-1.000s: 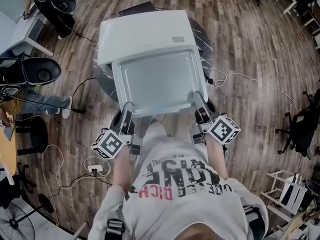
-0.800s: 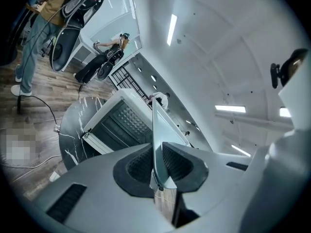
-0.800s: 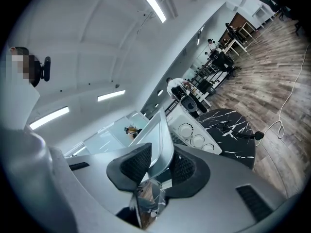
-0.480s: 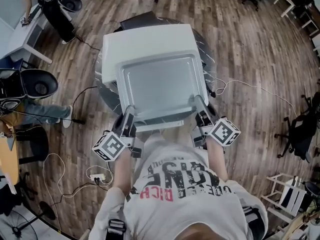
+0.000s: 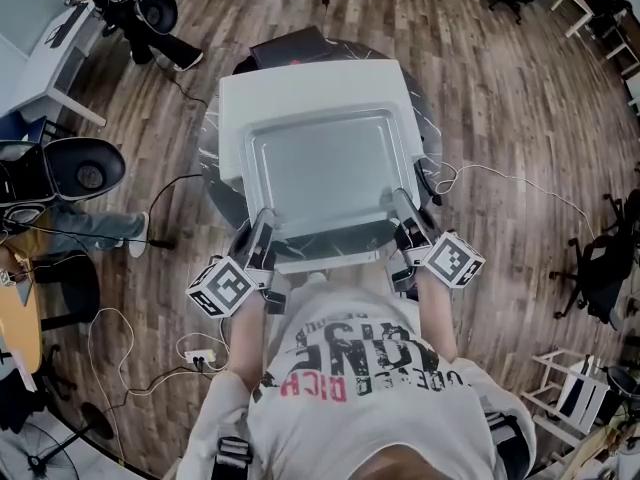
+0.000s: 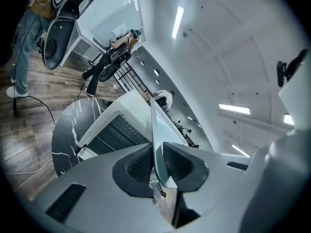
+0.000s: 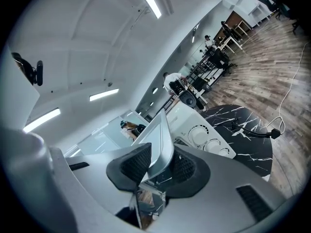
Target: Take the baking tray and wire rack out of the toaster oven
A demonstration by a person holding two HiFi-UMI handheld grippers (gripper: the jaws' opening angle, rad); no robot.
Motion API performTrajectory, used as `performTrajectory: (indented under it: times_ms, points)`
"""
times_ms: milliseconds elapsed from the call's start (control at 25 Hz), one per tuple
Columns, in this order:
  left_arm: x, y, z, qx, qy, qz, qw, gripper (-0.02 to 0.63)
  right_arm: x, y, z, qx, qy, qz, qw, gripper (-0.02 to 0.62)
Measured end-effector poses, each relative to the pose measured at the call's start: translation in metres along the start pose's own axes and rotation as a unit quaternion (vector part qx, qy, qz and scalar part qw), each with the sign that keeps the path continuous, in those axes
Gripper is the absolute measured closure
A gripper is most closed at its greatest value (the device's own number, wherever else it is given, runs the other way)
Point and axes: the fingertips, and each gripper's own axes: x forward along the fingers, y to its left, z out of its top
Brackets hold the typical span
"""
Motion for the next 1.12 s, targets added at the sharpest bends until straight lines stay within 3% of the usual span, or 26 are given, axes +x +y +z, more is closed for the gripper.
performTrajectory:
  times_ms: [520, 1120]
  points:
    - [0.021, 0.02, 0.01, -0.004, 0.049, 0.024, 0.9985, 0.541, 0.026, -0.008, -0.002, 0.024, 0.014, -0.036, 0.999, 0.502]
    - [0.052, 0.025, 0.031, -0.024, 0.047, 0.019, 0.9984, 0.55, 0.055, -0.013, 0.01, 0.03, -0.001, -0.047, 0.998, 0.502]
